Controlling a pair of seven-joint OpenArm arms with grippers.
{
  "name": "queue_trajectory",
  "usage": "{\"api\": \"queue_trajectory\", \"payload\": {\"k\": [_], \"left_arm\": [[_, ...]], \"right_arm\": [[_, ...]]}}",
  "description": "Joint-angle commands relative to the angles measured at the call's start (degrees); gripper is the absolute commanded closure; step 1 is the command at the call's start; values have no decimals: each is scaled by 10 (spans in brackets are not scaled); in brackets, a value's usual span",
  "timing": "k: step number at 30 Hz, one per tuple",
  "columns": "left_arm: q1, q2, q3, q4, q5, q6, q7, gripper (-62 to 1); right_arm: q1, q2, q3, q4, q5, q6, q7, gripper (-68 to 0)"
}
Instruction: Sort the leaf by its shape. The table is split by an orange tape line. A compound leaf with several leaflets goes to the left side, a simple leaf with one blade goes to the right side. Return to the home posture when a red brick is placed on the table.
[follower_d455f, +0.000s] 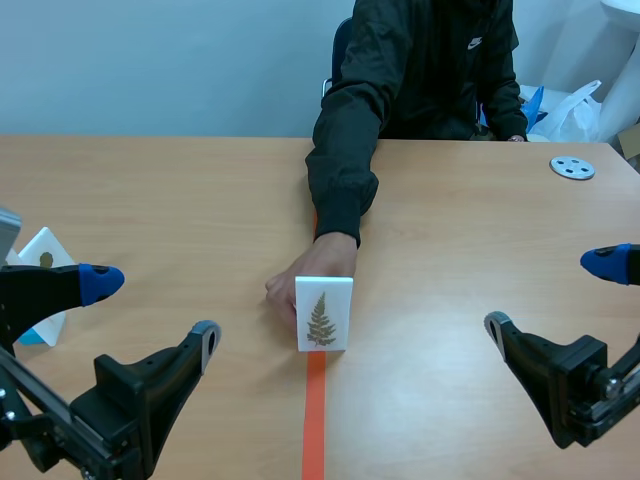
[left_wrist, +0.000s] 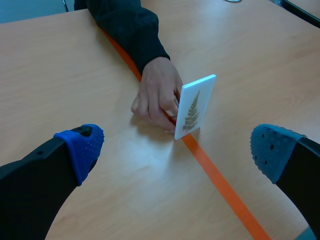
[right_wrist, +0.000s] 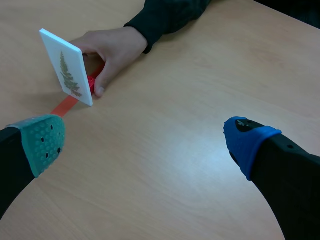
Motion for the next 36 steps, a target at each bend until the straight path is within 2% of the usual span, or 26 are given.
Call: {"api": "queue_trajectory", "payload": {"k": [1,16,20,23,28,32,36], "left_arm": [[0,-2,-1,4,-6,-1,-8,-623],[0,-2,-1,4,-6,-1,-6,-623],[0,-2,-1,4,-6,-1,-7,-623],[0,-2,-1,4,-6,-1,-8,-623],[0,-2,-1,4,-6,-1,-8,-623],[0,-2,-1,4,-6,-1,-8,-623],[0,-2,-1,4,-6,-1,-8,-623]], "right_arm": [[5,1,6,5,6,-2,6,-679],[6,1,6,5,6,-2,5,-679],[23,1,5,5,5,0,-24,-679],[43,1,4,3,6,14,-43,-679],[92,1,-34,-30,5,41,-64,-679],[141,1,-85,-82,3,47,-63,-679],[200,1,-139,-139,0,69,-55,-679]]}}
